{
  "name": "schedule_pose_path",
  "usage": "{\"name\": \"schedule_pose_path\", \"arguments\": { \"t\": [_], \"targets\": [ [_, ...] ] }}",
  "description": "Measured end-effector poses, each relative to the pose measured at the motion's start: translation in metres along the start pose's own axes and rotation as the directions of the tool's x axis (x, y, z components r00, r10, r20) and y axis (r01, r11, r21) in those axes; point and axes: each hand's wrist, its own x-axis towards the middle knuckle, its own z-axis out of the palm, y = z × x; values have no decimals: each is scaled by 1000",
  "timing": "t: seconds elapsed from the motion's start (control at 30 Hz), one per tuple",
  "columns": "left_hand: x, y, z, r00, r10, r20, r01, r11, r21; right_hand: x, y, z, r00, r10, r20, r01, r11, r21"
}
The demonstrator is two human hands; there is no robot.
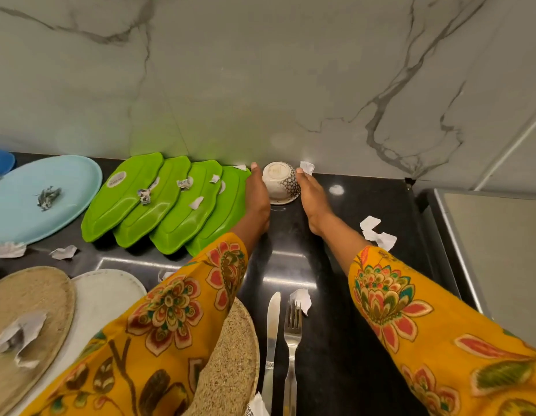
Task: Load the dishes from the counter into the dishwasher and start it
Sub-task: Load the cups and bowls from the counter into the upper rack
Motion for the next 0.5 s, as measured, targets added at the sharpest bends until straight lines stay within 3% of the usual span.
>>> {"name": "schedule_pose_path", "arguments": {
  "t": [0.17, 0.5],
  "targets": [
    [-55, 44, 12, 997, 72, -38, -74, 996, -58, 9, 4, 11, 1000, 19, 2, -19, 999, -47],
    [-77, 35, 11, 1000, 18, -21, -21, 992, -123, -15, 2, 7, 987, 12, -162, -19, 999, -42]
  ]
}}
